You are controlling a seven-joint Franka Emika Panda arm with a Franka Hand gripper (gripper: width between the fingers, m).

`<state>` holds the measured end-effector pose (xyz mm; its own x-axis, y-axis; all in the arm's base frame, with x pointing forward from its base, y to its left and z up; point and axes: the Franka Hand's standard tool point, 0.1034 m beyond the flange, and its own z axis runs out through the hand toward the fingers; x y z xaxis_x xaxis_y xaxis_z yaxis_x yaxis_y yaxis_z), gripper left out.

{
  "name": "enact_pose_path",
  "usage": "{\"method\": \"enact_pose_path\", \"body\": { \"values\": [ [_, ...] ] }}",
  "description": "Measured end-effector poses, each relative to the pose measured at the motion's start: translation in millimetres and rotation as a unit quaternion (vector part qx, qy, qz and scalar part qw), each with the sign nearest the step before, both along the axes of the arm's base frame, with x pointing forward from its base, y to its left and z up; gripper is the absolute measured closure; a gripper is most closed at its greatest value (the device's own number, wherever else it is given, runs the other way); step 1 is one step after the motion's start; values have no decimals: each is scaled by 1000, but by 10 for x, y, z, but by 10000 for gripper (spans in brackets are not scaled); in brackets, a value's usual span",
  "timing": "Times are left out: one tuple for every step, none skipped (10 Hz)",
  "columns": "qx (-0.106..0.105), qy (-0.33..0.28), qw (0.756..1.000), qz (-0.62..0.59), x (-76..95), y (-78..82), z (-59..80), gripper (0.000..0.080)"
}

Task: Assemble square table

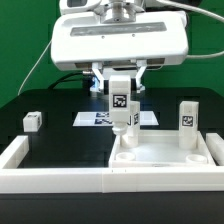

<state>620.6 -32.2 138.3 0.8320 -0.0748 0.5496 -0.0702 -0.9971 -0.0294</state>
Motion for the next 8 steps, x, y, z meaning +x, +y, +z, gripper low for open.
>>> {"method": "enact_pose_path", "body": {
  "values": [
    [0, 1, 1000, 1, -8, 10, -14, 506],
    [0, 1, 1000, 1, -9, 14, -19, 506],
    [0, 2, 1000, 0, -10, 10, -21, 506],
    [0, 2, 1000, 1, -11, 10, -23, 506],
    [3, 1, 1000, -3, -14, 38, -31, 506],
    [14, -5, 1000, -12, -30, 227, -67, 506],
    [22, -5, 1000, -7, -5, 444, -78, 506],
    [25, -7, 1000, -3, 32, 585, -77, 506]
  ]
}}
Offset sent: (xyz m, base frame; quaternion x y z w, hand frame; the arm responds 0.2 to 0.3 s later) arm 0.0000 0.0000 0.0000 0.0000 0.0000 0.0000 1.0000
